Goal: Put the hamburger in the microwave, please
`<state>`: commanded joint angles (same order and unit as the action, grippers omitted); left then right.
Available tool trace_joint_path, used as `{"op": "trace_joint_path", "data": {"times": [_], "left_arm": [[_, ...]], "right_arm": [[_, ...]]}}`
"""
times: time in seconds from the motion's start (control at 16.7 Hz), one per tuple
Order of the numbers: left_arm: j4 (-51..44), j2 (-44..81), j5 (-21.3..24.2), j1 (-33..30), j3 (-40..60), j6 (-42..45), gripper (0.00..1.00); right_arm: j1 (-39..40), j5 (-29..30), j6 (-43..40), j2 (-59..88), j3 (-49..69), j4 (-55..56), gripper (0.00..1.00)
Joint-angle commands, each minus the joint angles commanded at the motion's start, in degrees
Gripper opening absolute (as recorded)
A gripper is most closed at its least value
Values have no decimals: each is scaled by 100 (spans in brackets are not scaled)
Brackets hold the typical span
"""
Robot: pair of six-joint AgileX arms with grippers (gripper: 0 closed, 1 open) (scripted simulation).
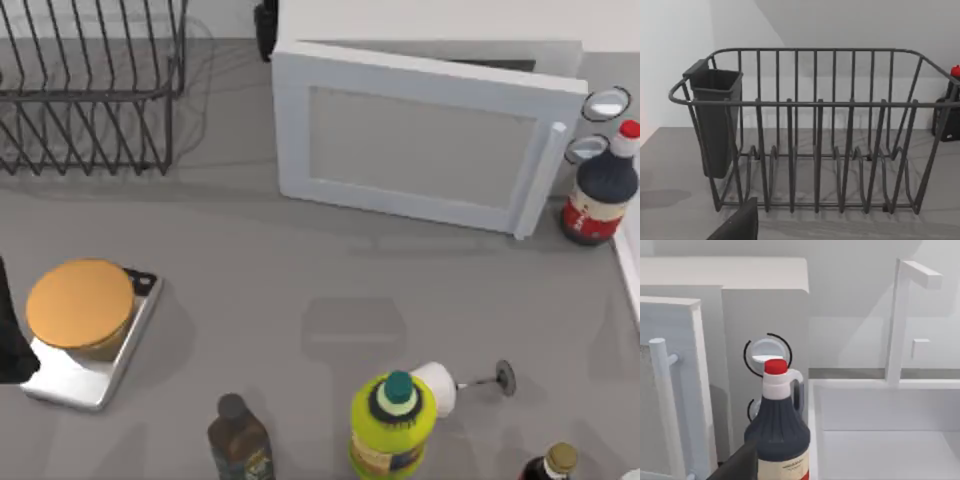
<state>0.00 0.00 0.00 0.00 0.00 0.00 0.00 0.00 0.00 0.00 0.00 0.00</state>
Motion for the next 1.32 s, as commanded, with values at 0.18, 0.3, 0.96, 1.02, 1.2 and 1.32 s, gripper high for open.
{"op": "trace_joint_path", "data": {"times": [0.18,0.3,0.96,1.02,1.2,1.32], "left_arm": [[0,0,0,0,0,0,100],[0,0,0,0,0,0,100],[0,0,0,0,0,0,100],[0,0,0,0,0,0,100],[0,0,0,0,0,0,100],[0,0,0,0,0,0,100]], "right_arm": [[-23,0,-67,66,45,-56,100],[-124,0,-375,366,241,-297,100],[-1402,2,-5494,4749,2730,-3364,100],[-1530,2,-6057,5194,2979,-3671,100],[-1879,3,-7577,6433,3660,-4510,100],[-2069,3,-8365,7095,4030,-4966,100]]}}
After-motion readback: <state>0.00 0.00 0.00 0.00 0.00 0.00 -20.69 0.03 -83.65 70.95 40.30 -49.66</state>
